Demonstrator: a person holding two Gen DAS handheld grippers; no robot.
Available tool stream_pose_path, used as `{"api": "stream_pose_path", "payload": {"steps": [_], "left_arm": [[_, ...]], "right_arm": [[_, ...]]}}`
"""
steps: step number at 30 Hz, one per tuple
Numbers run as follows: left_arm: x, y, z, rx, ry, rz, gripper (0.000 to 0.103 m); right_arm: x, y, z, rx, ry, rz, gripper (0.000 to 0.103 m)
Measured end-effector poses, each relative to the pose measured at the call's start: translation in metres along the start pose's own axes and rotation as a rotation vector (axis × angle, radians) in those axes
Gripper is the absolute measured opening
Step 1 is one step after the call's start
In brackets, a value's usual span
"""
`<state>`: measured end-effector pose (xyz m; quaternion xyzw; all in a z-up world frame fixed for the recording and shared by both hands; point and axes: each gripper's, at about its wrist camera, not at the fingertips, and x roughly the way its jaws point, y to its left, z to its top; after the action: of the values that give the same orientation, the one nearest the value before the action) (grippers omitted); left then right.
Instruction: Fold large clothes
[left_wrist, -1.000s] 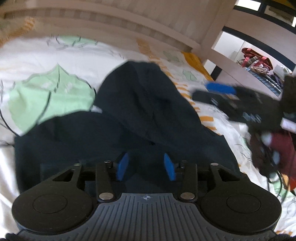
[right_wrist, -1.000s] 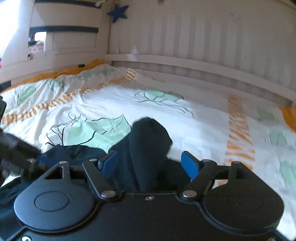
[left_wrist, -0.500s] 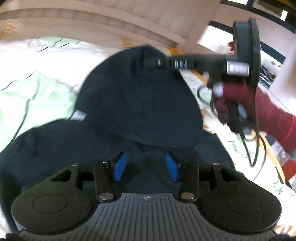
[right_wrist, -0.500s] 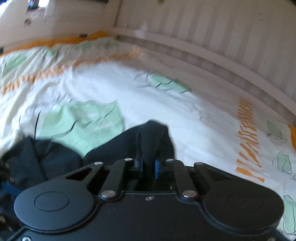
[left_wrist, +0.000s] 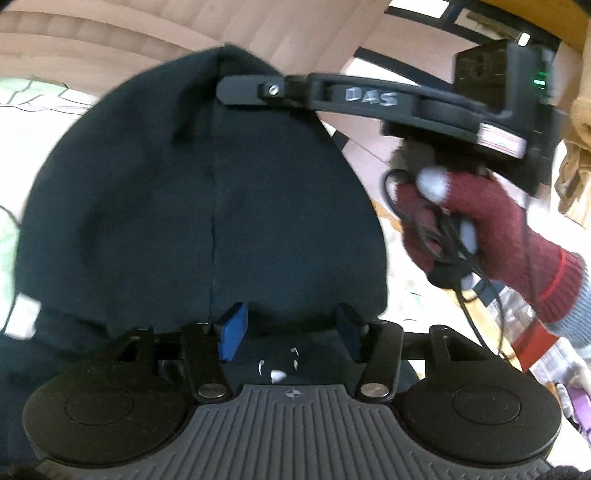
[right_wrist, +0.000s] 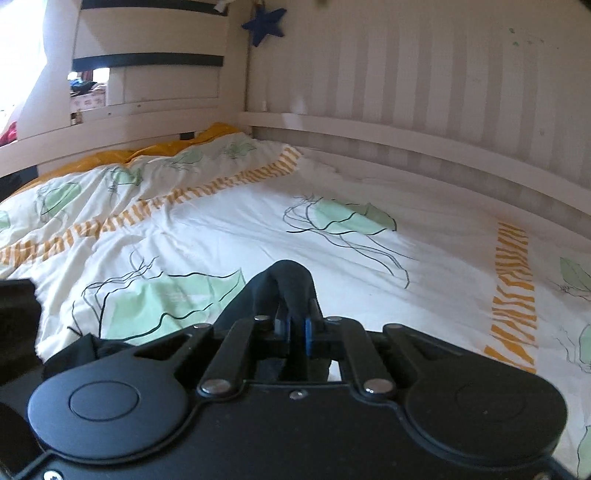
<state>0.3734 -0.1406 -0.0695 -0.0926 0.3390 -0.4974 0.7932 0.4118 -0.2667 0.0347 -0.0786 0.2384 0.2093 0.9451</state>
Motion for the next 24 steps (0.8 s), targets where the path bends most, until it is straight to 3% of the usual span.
{"api": "stream_pose_path", "payload": {"steps": [5,8,11,15,21,24], "left_arm": [[0.039,0.019,0.011,-0.055,0.035,0.102,0.052],[0.041,0.018,0.013,-0.079,0.054,0.13,0.052],[0.02,0.006,0.003,-0.061,0.071,0.152,0.052],[-0.03,-0.01,-0.032,-0.064,0.113,0.111,0.053],[-0.101,-0.018,-0.085,-0.132,0.131,0.13,0.057],[-0.119,-0.005,-0.09,-0.192,0.107,0.152,0.058]], "right_arm": [[-0.014,0.007,-0.005,0.006,-0.048,0.05,0.012],[-0.023,0.014,-0.013,0.009,-0.057,0.078,0.012],[-0.036,0.025,-0.024,-0.006,-0.062,0.098,0.012],[-0.056,0.05,-0.043,-0.056,-0.044,0.13,0.012],[-0.078,0.112,-0.086,-0.196,0.062,0.202,0.013],[-0.078,0.141,-0.11,-0.248,0.132,0.235,0.015]]}}
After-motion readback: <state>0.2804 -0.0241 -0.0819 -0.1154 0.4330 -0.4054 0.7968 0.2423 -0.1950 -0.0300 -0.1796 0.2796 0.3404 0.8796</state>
